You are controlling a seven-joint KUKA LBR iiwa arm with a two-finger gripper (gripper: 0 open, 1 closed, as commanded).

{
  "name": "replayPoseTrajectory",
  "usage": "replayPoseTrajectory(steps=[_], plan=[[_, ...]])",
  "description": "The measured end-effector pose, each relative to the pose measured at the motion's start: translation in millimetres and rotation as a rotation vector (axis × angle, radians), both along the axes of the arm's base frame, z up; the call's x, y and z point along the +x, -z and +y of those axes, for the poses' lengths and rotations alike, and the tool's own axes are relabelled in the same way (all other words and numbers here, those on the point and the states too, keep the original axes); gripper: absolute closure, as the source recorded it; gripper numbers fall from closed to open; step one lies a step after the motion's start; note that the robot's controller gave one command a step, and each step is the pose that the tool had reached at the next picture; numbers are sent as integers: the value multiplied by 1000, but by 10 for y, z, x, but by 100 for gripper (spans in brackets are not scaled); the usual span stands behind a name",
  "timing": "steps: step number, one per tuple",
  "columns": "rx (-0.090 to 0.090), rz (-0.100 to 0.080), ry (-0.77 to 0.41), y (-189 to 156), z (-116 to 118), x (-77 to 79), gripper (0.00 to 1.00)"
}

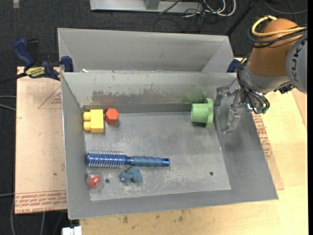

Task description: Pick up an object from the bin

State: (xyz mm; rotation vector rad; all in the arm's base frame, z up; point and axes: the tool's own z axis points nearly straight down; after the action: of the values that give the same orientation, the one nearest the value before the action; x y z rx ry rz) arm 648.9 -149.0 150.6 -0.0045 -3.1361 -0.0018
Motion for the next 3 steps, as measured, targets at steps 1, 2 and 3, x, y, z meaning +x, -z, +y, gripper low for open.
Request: replayPoseTrajectory(steps=[1, 2, 3], plan=[[-2, -13, -152, -614, 106, -77, 0], [-2, -21, -313, 311, 207, 74, 0], [1, -11, -264, 749, 416, 88, 0]])
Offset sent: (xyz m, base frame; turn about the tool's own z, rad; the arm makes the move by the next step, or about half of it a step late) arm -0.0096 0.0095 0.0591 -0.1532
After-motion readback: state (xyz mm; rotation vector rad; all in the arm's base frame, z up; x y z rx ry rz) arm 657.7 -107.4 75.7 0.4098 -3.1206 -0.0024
